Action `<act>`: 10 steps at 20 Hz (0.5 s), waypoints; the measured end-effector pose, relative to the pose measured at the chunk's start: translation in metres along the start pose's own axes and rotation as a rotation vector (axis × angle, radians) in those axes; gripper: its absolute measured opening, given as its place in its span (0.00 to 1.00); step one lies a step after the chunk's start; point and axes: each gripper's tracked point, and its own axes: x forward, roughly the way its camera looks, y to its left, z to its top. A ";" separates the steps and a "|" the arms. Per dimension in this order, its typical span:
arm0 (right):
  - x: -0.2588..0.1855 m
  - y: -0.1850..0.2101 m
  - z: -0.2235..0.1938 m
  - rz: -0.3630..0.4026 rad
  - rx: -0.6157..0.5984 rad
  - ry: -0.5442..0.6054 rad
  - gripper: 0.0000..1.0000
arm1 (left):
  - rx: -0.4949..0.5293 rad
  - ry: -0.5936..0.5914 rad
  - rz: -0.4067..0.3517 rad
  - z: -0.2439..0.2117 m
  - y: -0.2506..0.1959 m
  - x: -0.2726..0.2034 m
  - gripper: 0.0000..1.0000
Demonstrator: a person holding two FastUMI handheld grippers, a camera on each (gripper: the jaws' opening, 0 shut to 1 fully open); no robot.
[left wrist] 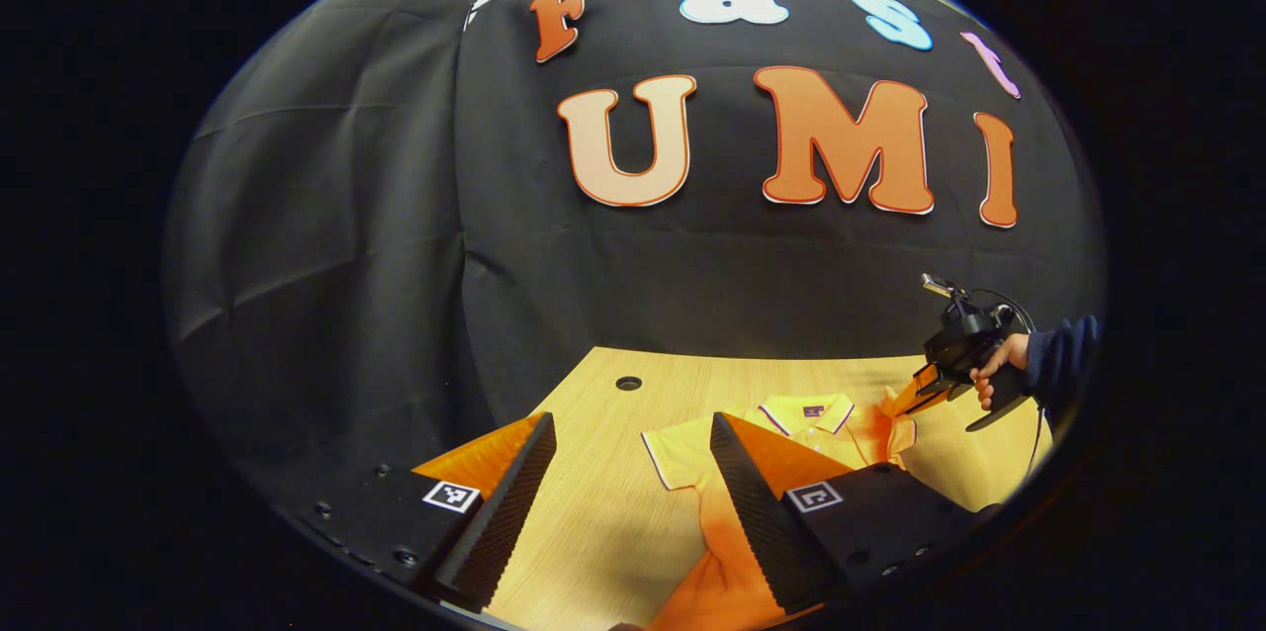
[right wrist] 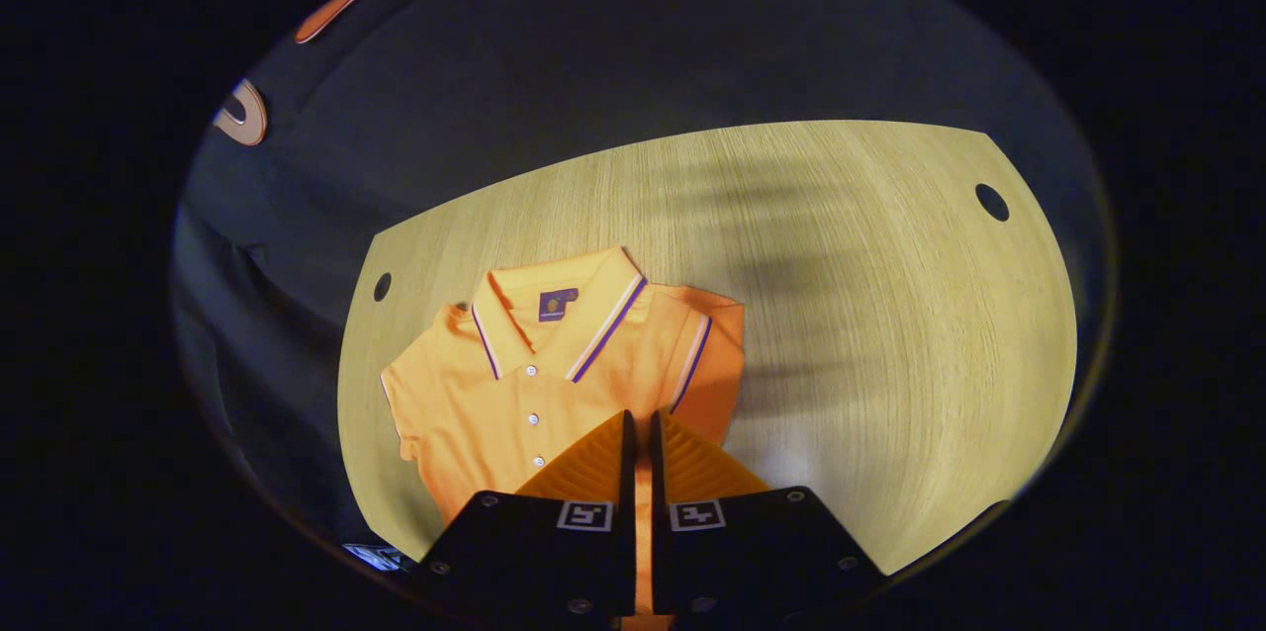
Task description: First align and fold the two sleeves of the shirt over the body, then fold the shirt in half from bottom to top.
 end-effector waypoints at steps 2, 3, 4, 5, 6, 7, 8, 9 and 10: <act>-0.005 0.019 -0.001 0.078 0.034 0.014 0.20 | -0.042 0.046 -0.017 -0.009 0.000 0.005 0.96; -0.007 0.025 0.002 0.103 0.040 0.007 0.28 | -0.068 0.080 -0.026 -0.016 0.001 0.010 0.96; -0.011 0.028 0.003 0.114 0.027 -0.011 0.33 | -0.098 0.113 -0.036 -0.023 0.001 0.016 0.97; -0.015 0.030 0.006 0.120 0.007 -0.037 0.36 | -0.130 0.148 -0.048 -0.029 -0.001 0.022 0.97; -0.022 0.031 0.006 0.120 -0.017 -0.061 0.41 | -0.159 0.180 -0.061 -0.034 -0.002 0.029 0.97; -0.031 0.031 0.009 0.114 -0.041 -0.094 0.45 | -0.185 0.209 -0.070 -0.037 -0.003 0.038 0.98; -0.039 0.032 0.014 0.110 -0.062 -0.132 0.64 | -0.207 0.233 -0.084 -0.039 -0.004 0.046 0.98; -0.050 0.030 0.015 0.097 -0.077 -0.169 0.75 | -0.223 0.247 -0.099 -0.040 -0.006 0.054 0.98; -0.061 0.028 0.015 0.083 -0.088 -0.205 0.80 | -0.230 0.270 -0.121 -0.043 -0.010 0.063 0.98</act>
